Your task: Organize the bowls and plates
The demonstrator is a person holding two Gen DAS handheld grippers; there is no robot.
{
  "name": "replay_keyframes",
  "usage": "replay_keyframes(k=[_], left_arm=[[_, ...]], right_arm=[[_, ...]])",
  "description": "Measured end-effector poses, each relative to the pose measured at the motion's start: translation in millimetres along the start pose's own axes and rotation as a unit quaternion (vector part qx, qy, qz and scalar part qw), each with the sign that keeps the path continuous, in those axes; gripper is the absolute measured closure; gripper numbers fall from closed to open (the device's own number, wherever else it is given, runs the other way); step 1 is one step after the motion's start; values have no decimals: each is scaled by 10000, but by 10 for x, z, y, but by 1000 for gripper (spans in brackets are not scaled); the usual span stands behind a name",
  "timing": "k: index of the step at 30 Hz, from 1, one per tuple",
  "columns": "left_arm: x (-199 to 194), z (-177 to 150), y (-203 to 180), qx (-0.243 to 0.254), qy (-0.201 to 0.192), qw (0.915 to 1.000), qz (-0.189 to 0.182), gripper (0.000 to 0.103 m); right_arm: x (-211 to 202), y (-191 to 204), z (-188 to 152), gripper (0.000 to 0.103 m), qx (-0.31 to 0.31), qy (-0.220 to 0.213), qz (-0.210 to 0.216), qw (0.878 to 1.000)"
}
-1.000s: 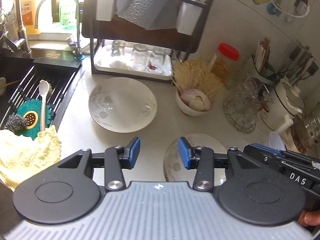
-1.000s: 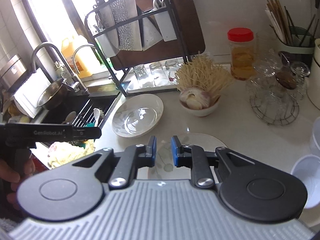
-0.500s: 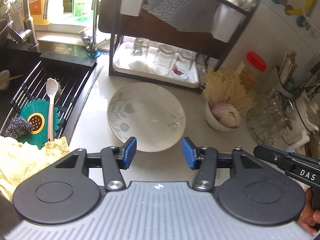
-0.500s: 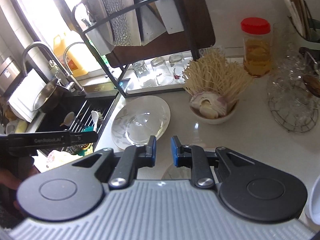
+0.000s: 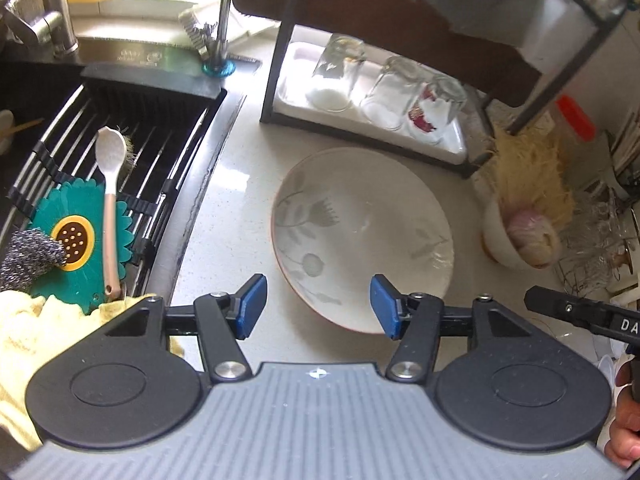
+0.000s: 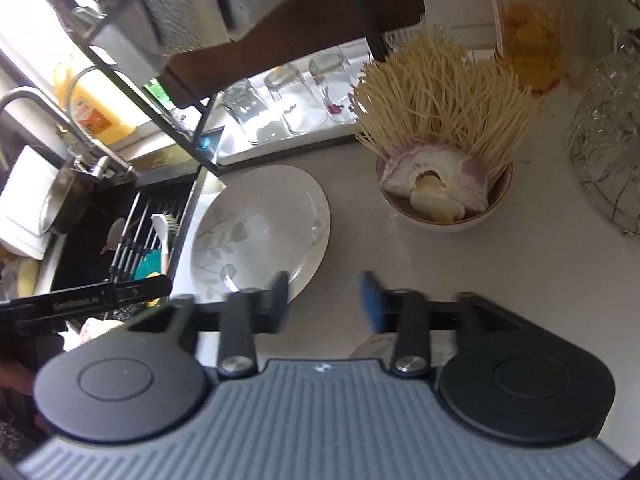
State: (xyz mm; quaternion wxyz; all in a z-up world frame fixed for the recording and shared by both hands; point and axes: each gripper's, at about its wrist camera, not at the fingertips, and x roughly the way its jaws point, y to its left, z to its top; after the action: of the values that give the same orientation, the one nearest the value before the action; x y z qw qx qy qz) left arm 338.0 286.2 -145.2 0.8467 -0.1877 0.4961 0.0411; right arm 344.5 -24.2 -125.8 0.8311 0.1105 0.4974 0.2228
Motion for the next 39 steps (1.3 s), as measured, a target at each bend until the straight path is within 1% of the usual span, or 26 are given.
replay_keyframes(k=[3, 6, 11, 15, 19, 20, 21, 23, 25, 29, 31, 33, 34, 35, 39], left_arm=[[177, 90, 110, -30, 94, 9999, -116, 40], [360, 162, 205, -79, 196, 9995, -233, 40], [606, 284, 325, -72, 364, 9986, -387, 41], [688, 390, 404, -6, 399, 9980, -483, 43], [786, 490, 444, 109, 478, 9973, -541, 53], [810, 509, 452, 115, 489, 9971, -565, 54], [837, 529, 457, 121, 506, 9969, -592, 56], [904, 568, 477, 92, 588, 9959, -676, 58], [975, 607, 495, 91, 689, 9944, -796, 67], [1048, 688, 490, 135, 725, 9936, -858, 71], [1086, 710, 462, 173, 754, 9934, -847, 73], [1123, 714, 446, 189, 734, 9937, -830, 76], [1137, 715, 455, 151, 726, 9938, -829, 79], [1150, 717, 462, 115, 729, 9939, -818, 80], [1168, 711, 464, 113, 702, 9943, -793, 88]], right_arm=[[200, 11, 67, 52, 125, 191, -71, 9997], [371, 27, 125, 52, 346, 324, 20, 9989], [592, 78, 215, 52, 532, 347, -8, 9980], [758, 94, 280, 53, 678, 357, -116, 9970], [898, 135, 309, 53, 734, 364, -234, 9964], [926, 142, 312, 54, 752, 376, -269, 9961], [951, 147, 312, 58, 773, 399, -298, 9958], [992, 153, 311, 60, 799, 428, -356, 9952], [1017, 146, 305, 60, 817, 420, -356, 9951], [1069, 121, 314, 61, 893, 413, -391, 9944], [1071, 115, 324, 68, 927, 438, -465, 9936], [1067, 106, 317, 70, 968, 435, -479, 9932], [1080, 105, 312, 75, 965, 466, -478, 9931], [1097, 108, 307, 77, 942, 514, -482, 9931], [1130, 120, 297, 79, 865, 572, -500, 9933]])
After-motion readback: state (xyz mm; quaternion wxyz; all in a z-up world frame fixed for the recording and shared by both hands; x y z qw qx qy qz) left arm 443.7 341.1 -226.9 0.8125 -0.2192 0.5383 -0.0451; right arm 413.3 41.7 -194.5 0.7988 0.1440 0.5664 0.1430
